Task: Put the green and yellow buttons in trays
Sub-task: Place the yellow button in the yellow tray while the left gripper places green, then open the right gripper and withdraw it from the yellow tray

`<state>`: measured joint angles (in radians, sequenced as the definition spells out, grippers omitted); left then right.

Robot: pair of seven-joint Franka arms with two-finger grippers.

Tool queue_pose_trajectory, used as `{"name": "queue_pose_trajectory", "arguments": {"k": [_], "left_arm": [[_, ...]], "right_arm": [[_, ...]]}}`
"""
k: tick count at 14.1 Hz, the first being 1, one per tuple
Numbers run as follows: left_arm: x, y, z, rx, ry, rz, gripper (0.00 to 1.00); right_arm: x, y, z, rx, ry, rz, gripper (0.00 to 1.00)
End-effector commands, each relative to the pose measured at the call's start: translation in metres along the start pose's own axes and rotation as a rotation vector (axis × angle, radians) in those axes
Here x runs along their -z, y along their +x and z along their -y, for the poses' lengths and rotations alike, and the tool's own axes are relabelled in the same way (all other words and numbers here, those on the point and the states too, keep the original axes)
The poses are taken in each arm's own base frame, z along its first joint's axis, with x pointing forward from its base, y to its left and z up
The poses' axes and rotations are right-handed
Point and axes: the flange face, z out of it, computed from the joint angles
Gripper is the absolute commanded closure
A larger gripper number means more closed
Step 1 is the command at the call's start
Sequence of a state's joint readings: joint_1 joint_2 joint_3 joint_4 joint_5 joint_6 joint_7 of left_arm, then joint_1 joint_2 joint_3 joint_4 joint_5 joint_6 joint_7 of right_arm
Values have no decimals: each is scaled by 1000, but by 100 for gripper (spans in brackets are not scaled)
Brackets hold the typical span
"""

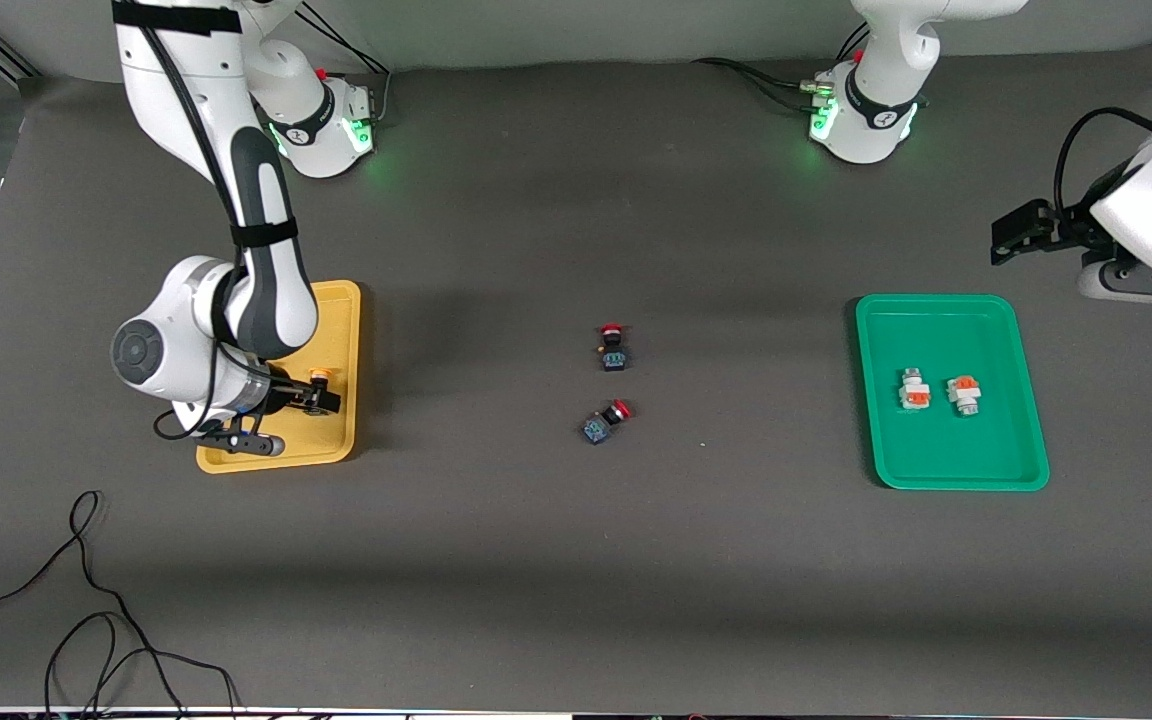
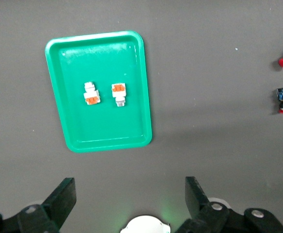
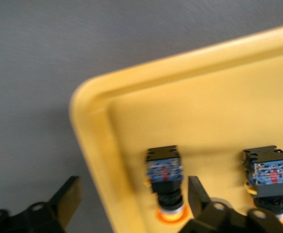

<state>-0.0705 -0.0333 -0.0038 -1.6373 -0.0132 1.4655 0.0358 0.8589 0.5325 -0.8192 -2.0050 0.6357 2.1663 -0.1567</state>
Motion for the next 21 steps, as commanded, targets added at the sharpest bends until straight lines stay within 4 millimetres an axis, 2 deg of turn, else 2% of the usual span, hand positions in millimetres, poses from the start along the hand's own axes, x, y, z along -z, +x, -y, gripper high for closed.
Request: {"name": "queue_pose_trajectory", "arguments": {"k": [1, 3, 5, 6, 8, 11, 14, 17, 19, 21], "left_arm": [[8, -6, 4, 20, -13, 39, 0], [8, -6, 8, 27, -13, 43, 0], [8, -7, 10, 28, -13, 45, 0], [8, -7, 10, 28, -12, 45, 0], [8, -7, 8, 27, -11, 43, 0], [11, -8, 3, 20, -8, 38, 0], [12, -9, 4, 20, -8, 34, 0], [13, -12, 6, 9, 4, 36, 0], [14, -12, 6, 10, 7, 37, 0], [13, -12, 6, 8, 8, 37, 0]], "right_arm": [[68, 13, 5, 60, 24, 14, 0], [112, 18, 9, 108, -15, 40, 0], [145, 21, 10, 122, -15, 45, 0], [160, 20, 18, 139, -13, 51, 0], [200, 19, 19, 161, -42, 49, 0], [259, 9, 6, 180, -23, 61, 0], [301, -11, -8, 236, -70, 54, 0], [327, -45, -10, 236, -67, 42, 0], [332, -66, -20, 232, -51, 46, 0], [336, -81, -21, 245, -86, 42, 0]]}}
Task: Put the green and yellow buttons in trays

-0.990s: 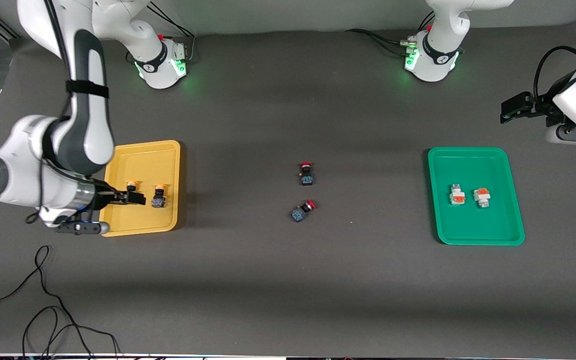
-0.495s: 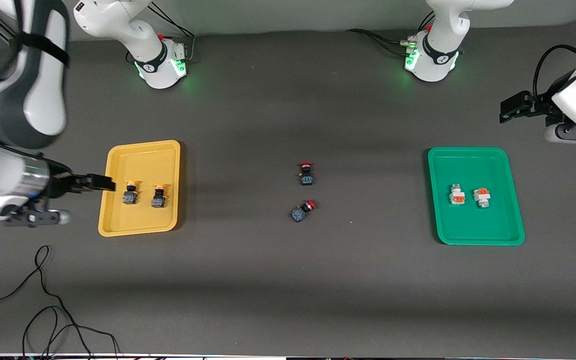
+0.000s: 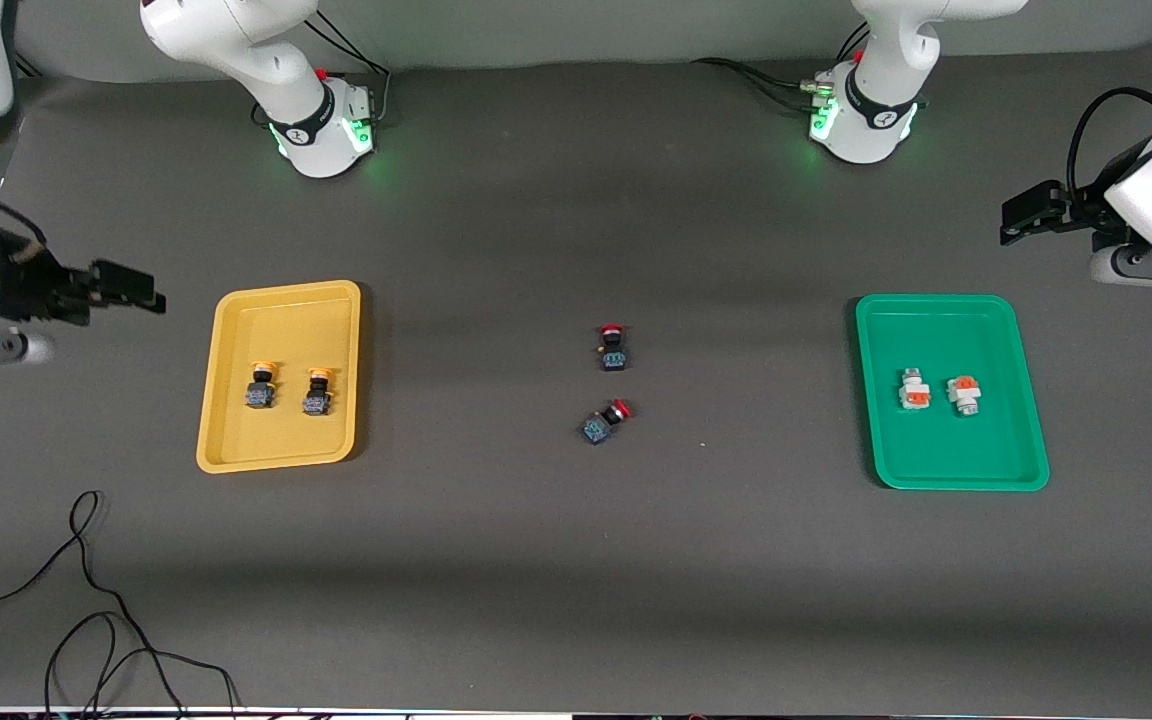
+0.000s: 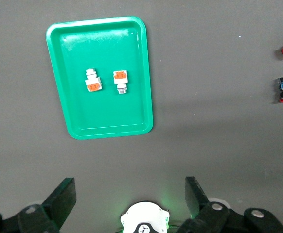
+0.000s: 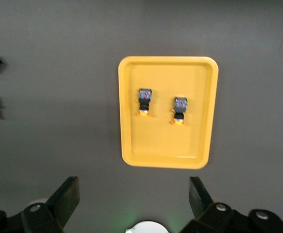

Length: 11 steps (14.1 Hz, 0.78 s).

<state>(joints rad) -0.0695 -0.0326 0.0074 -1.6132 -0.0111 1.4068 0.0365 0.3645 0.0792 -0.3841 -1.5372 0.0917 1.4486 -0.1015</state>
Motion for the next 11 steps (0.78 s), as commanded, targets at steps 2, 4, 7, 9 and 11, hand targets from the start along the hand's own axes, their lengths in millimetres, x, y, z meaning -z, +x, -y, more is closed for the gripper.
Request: {"name": "queue_pose_trajectory", "arguments": {"k": [2, 4, 7, 9, 11], "left_arm": [[7, -5, 0, -2, 13, 2, 0], [9, -6, 3, 2, 28, 1, 0], [9, -6, 1, 1, 28, 1, 0], [9, -6, 1, 1, 28, -1, 0], [9, -6, -1, -4, 29, -1, 0]], "right_arm": [[-1, -25, 5, -8, -26, -6, 0], [-8, -22, 12, -40, -28, -14, 0], [-1, -39, 8, -67, -37, -43, 0], [3, -42, 27, -48, -47, -52, 0], [1, -40, 40, -84, -65, -54, 0]]}}
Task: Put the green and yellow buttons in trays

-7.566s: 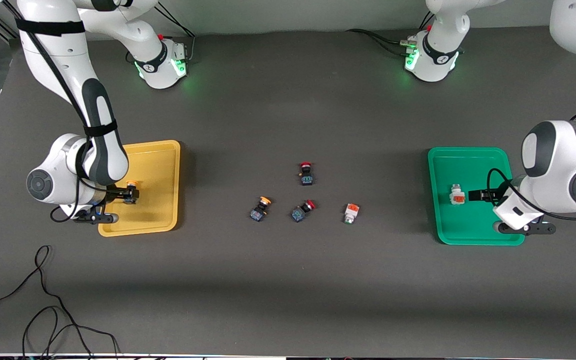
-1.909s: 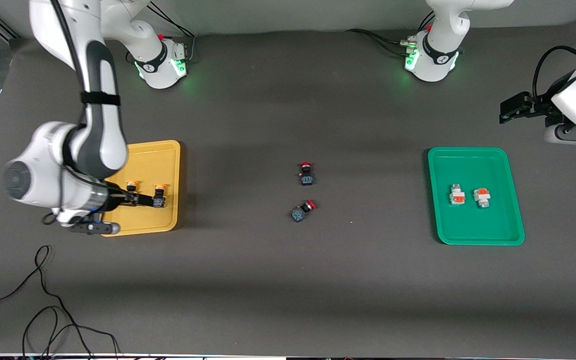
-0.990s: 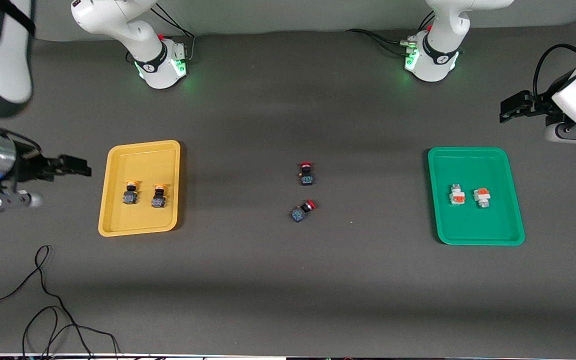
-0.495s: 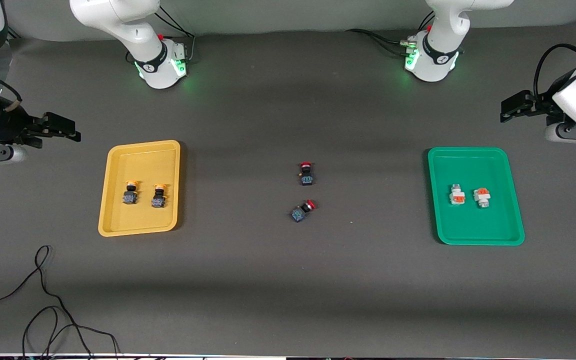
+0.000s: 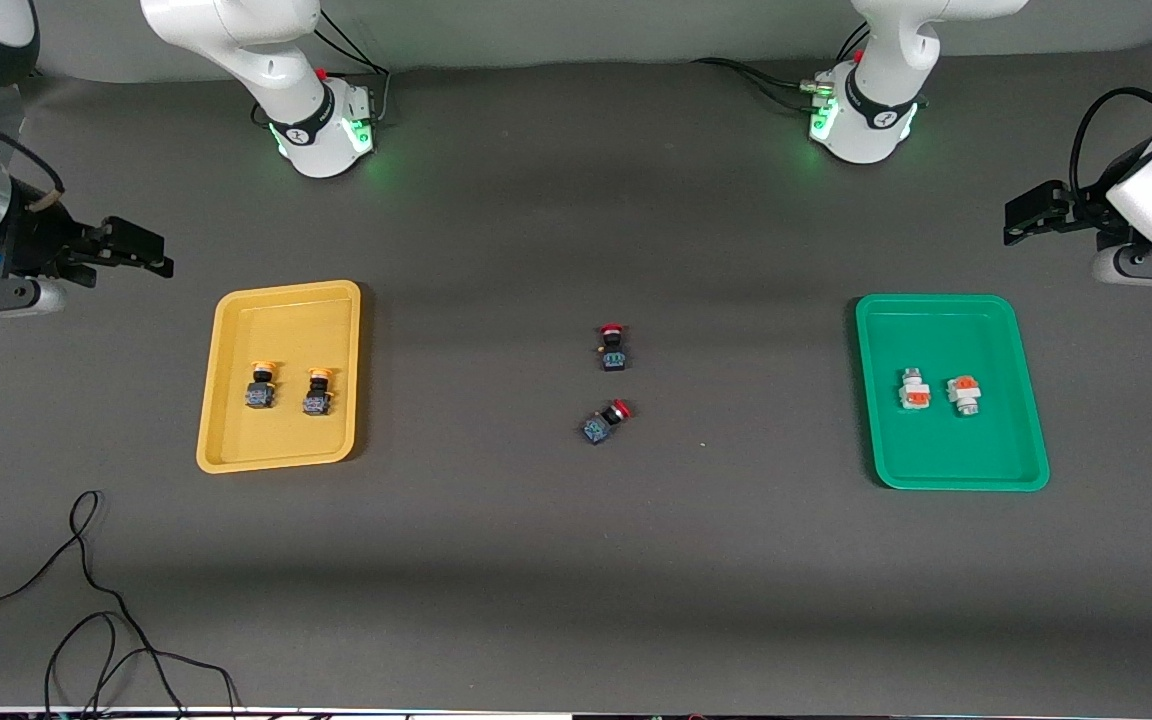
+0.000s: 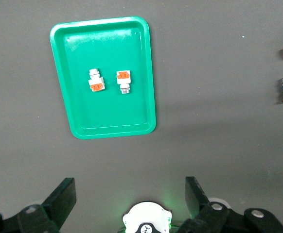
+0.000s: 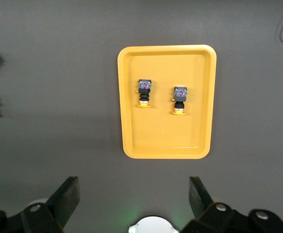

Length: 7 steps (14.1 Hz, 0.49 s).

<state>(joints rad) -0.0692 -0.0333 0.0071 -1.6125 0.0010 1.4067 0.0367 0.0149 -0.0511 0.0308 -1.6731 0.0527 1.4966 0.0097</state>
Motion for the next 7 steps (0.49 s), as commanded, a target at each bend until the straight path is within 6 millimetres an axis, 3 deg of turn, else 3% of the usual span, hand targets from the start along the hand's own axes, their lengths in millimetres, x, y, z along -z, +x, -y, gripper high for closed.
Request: {"name": "queue_pose_trajectory", "arguments": {"k": [1, 5, 7], "left_arm": [[8, -6, -4, -7, 18, 0, 0], [10, -7, -5, -10, 17, -2, 0], [10, -7, -4, -7, 16, -2, 0]], "right_arm": [[-2, -4, 11, -41, -44, -25, 0], [1, -1, 7, -48, -37, -36, 0], [8, 1, -6, -64, -29, -58, 0]]}}
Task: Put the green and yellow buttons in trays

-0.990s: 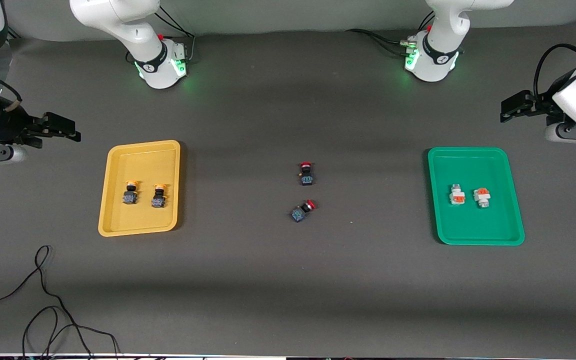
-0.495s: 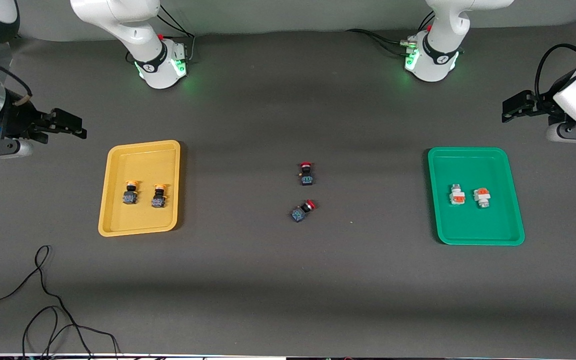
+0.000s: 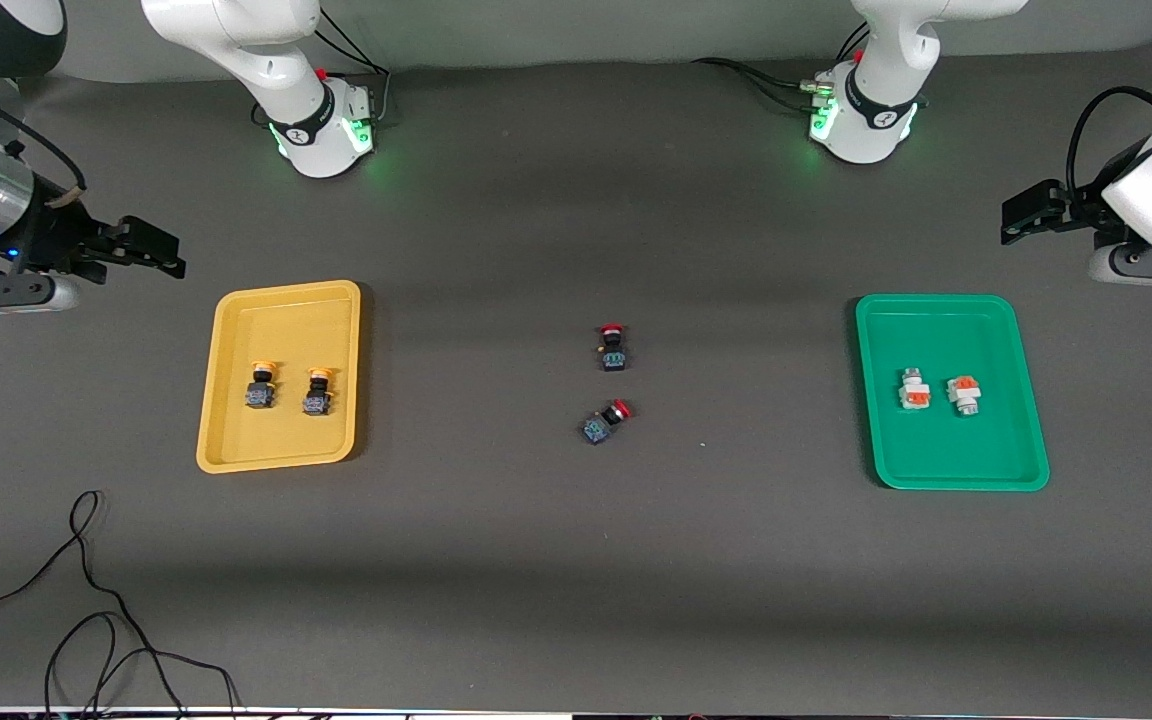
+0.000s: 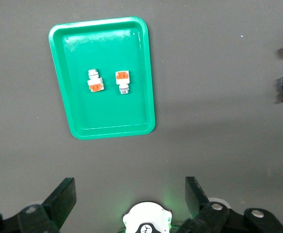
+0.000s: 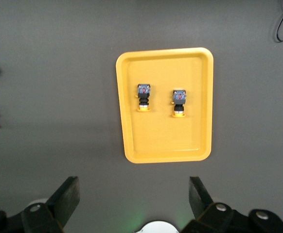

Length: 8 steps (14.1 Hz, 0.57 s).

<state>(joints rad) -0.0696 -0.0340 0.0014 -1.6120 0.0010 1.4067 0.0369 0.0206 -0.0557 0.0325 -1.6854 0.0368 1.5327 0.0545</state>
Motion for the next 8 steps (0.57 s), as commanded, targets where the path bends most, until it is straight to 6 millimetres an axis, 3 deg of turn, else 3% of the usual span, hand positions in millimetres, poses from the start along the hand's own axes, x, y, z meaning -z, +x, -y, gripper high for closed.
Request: {"name": "queue_pose_trajectory", "arguments": {"k": [1, 2, 4, 8], "left_arm": [[9, -6, -2, -4, 15, 0, 0], [9, -6, 0, -1, 15, 0, 0], [9, -6, -2, -4, 17, 0, 0], [11, -6, 0, -2, 17, -16, 0]], "right_arm": [[5, 3, -9, -26, -17, -23, 0], [0, 9, -8, -24, -21, -13, 0], [15, 10, -4, -17, -28, -42, 0], [20, 20, -10, -19, -28, -53, 0]]}}
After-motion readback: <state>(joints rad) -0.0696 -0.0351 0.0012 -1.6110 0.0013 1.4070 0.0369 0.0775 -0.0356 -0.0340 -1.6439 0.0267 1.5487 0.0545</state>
